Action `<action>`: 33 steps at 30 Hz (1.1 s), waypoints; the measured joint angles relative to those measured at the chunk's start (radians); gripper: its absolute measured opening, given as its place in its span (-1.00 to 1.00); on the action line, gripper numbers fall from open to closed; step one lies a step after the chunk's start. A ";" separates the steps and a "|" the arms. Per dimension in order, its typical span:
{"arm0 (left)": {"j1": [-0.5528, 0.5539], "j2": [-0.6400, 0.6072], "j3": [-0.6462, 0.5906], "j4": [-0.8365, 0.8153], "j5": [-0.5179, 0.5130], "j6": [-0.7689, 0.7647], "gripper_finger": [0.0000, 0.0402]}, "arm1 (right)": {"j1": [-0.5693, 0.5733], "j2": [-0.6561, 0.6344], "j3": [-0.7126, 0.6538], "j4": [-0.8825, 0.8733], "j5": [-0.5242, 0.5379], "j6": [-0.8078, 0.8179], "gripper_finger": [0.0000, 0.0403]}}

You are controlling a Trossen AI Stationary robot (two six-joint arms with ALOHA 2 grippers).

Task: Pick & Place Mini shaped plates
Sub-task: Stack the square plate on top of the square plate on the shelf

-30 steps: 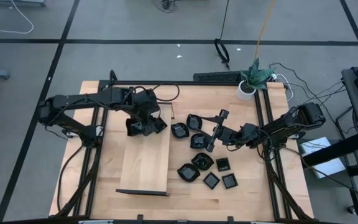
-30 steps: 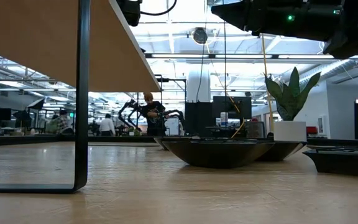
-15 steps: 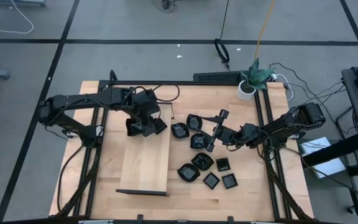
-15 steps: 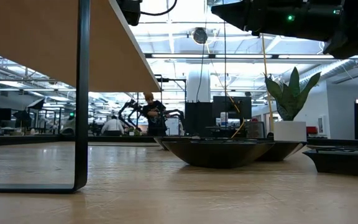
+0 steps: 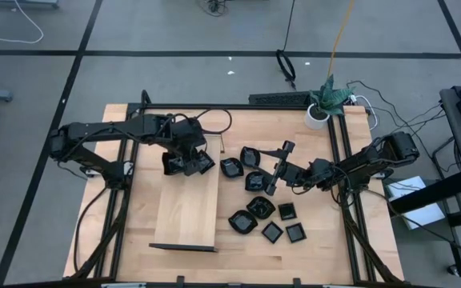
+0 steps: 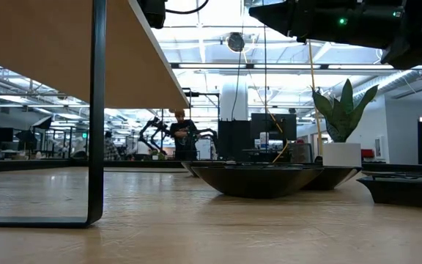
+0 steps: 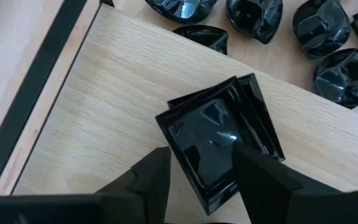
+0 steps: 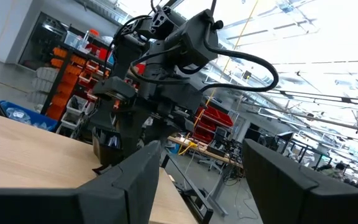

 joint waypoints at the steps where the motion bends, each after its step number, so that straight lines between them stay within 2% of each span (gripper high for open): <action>1: 0.000 0.000 0.000 0.000 0.000 0.001 -0.11 | 0.000 0.000 0.000 0.000 0.000 0.000 0.05; 7: 0.000 0.000 0.000 0.002 0.000 0.077 -0.11 | 0.000 0.000 0.000 -0.001 0.000 0.000 0.05; 15: 0.000 0.000 0.000 0.041 0.012 0.076 -0.11 | 0.000 0.000 0.000 -0.001 0.000 0.000 0.05; 21: -0.001 0.000 0.001 0.099 0.168 0.076 -0.14 | 0.000 0.000 0.000 -0.001 0.000 0.000 0.05; 25: -0.006 0.025 0.002 0.086 0.160 0.026 -0.22 | 0.000 0.000 0.000 -0.002 0.000 0.000 0.05; 33: -0.033 0.097 0.001 0.081 0.155 0.022 -0.34 | 0.000 0.000 0.000 -0.004 0.000 0.000 0.05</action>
